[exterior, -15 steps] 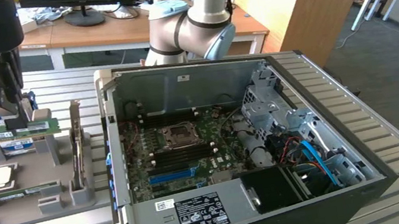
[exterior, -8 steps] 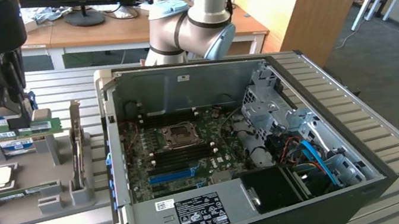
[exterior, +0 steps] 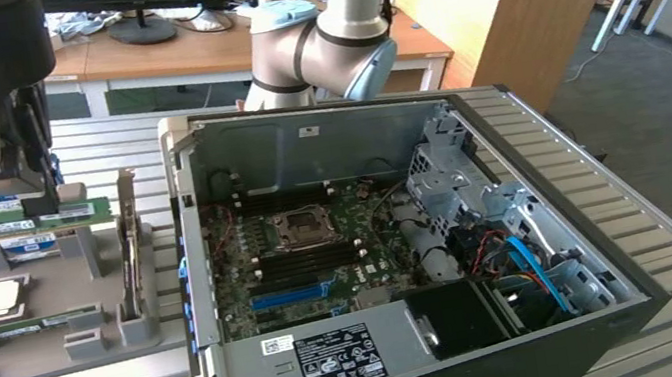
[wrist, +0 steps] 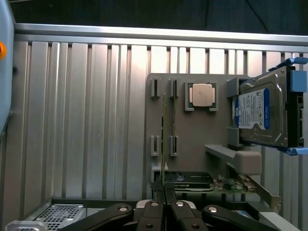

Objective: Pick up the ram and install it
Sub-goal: 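Pick up the ram and move it above insertion slot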

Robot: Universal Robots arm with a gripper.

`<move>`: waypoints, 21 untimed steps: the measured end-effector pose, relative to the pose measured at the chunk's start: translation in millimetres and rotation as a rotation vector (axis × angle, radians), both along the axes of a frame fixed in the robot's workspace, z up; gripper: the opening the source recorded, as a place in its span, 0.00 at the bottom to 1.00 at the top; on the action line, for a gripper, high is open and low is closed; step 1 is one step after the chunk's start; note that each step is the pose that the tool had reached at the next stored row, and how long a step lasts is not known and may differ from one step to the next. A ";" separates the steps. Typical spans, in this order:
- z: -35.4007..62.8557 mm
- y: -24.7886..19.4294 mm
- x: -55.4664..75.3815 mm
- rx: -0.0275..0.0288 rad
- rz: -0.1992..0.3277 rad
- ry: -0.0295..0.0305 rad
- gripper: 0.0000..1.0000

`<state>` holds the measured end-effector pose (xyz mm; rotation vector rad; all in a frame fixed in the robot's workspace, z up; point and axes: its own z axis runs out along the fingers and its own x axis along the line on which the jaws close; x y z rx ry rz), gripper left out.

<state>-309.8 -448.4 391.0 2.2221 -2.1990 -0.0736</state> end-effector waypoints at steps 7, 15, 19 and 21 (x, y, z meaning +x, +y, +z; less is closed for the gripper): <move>0.0 0.0 4.1 0.0000 0.000 -0.0001 0.11; 0.0 0.0 11.0 0.0000 0.000 -0.0001 0.11; 0.0 0.0 14.6 0.0000 0.000 0.0000 0.11; 0.0 0.0 16.5 0.0000 0.000 -0.0001 0.11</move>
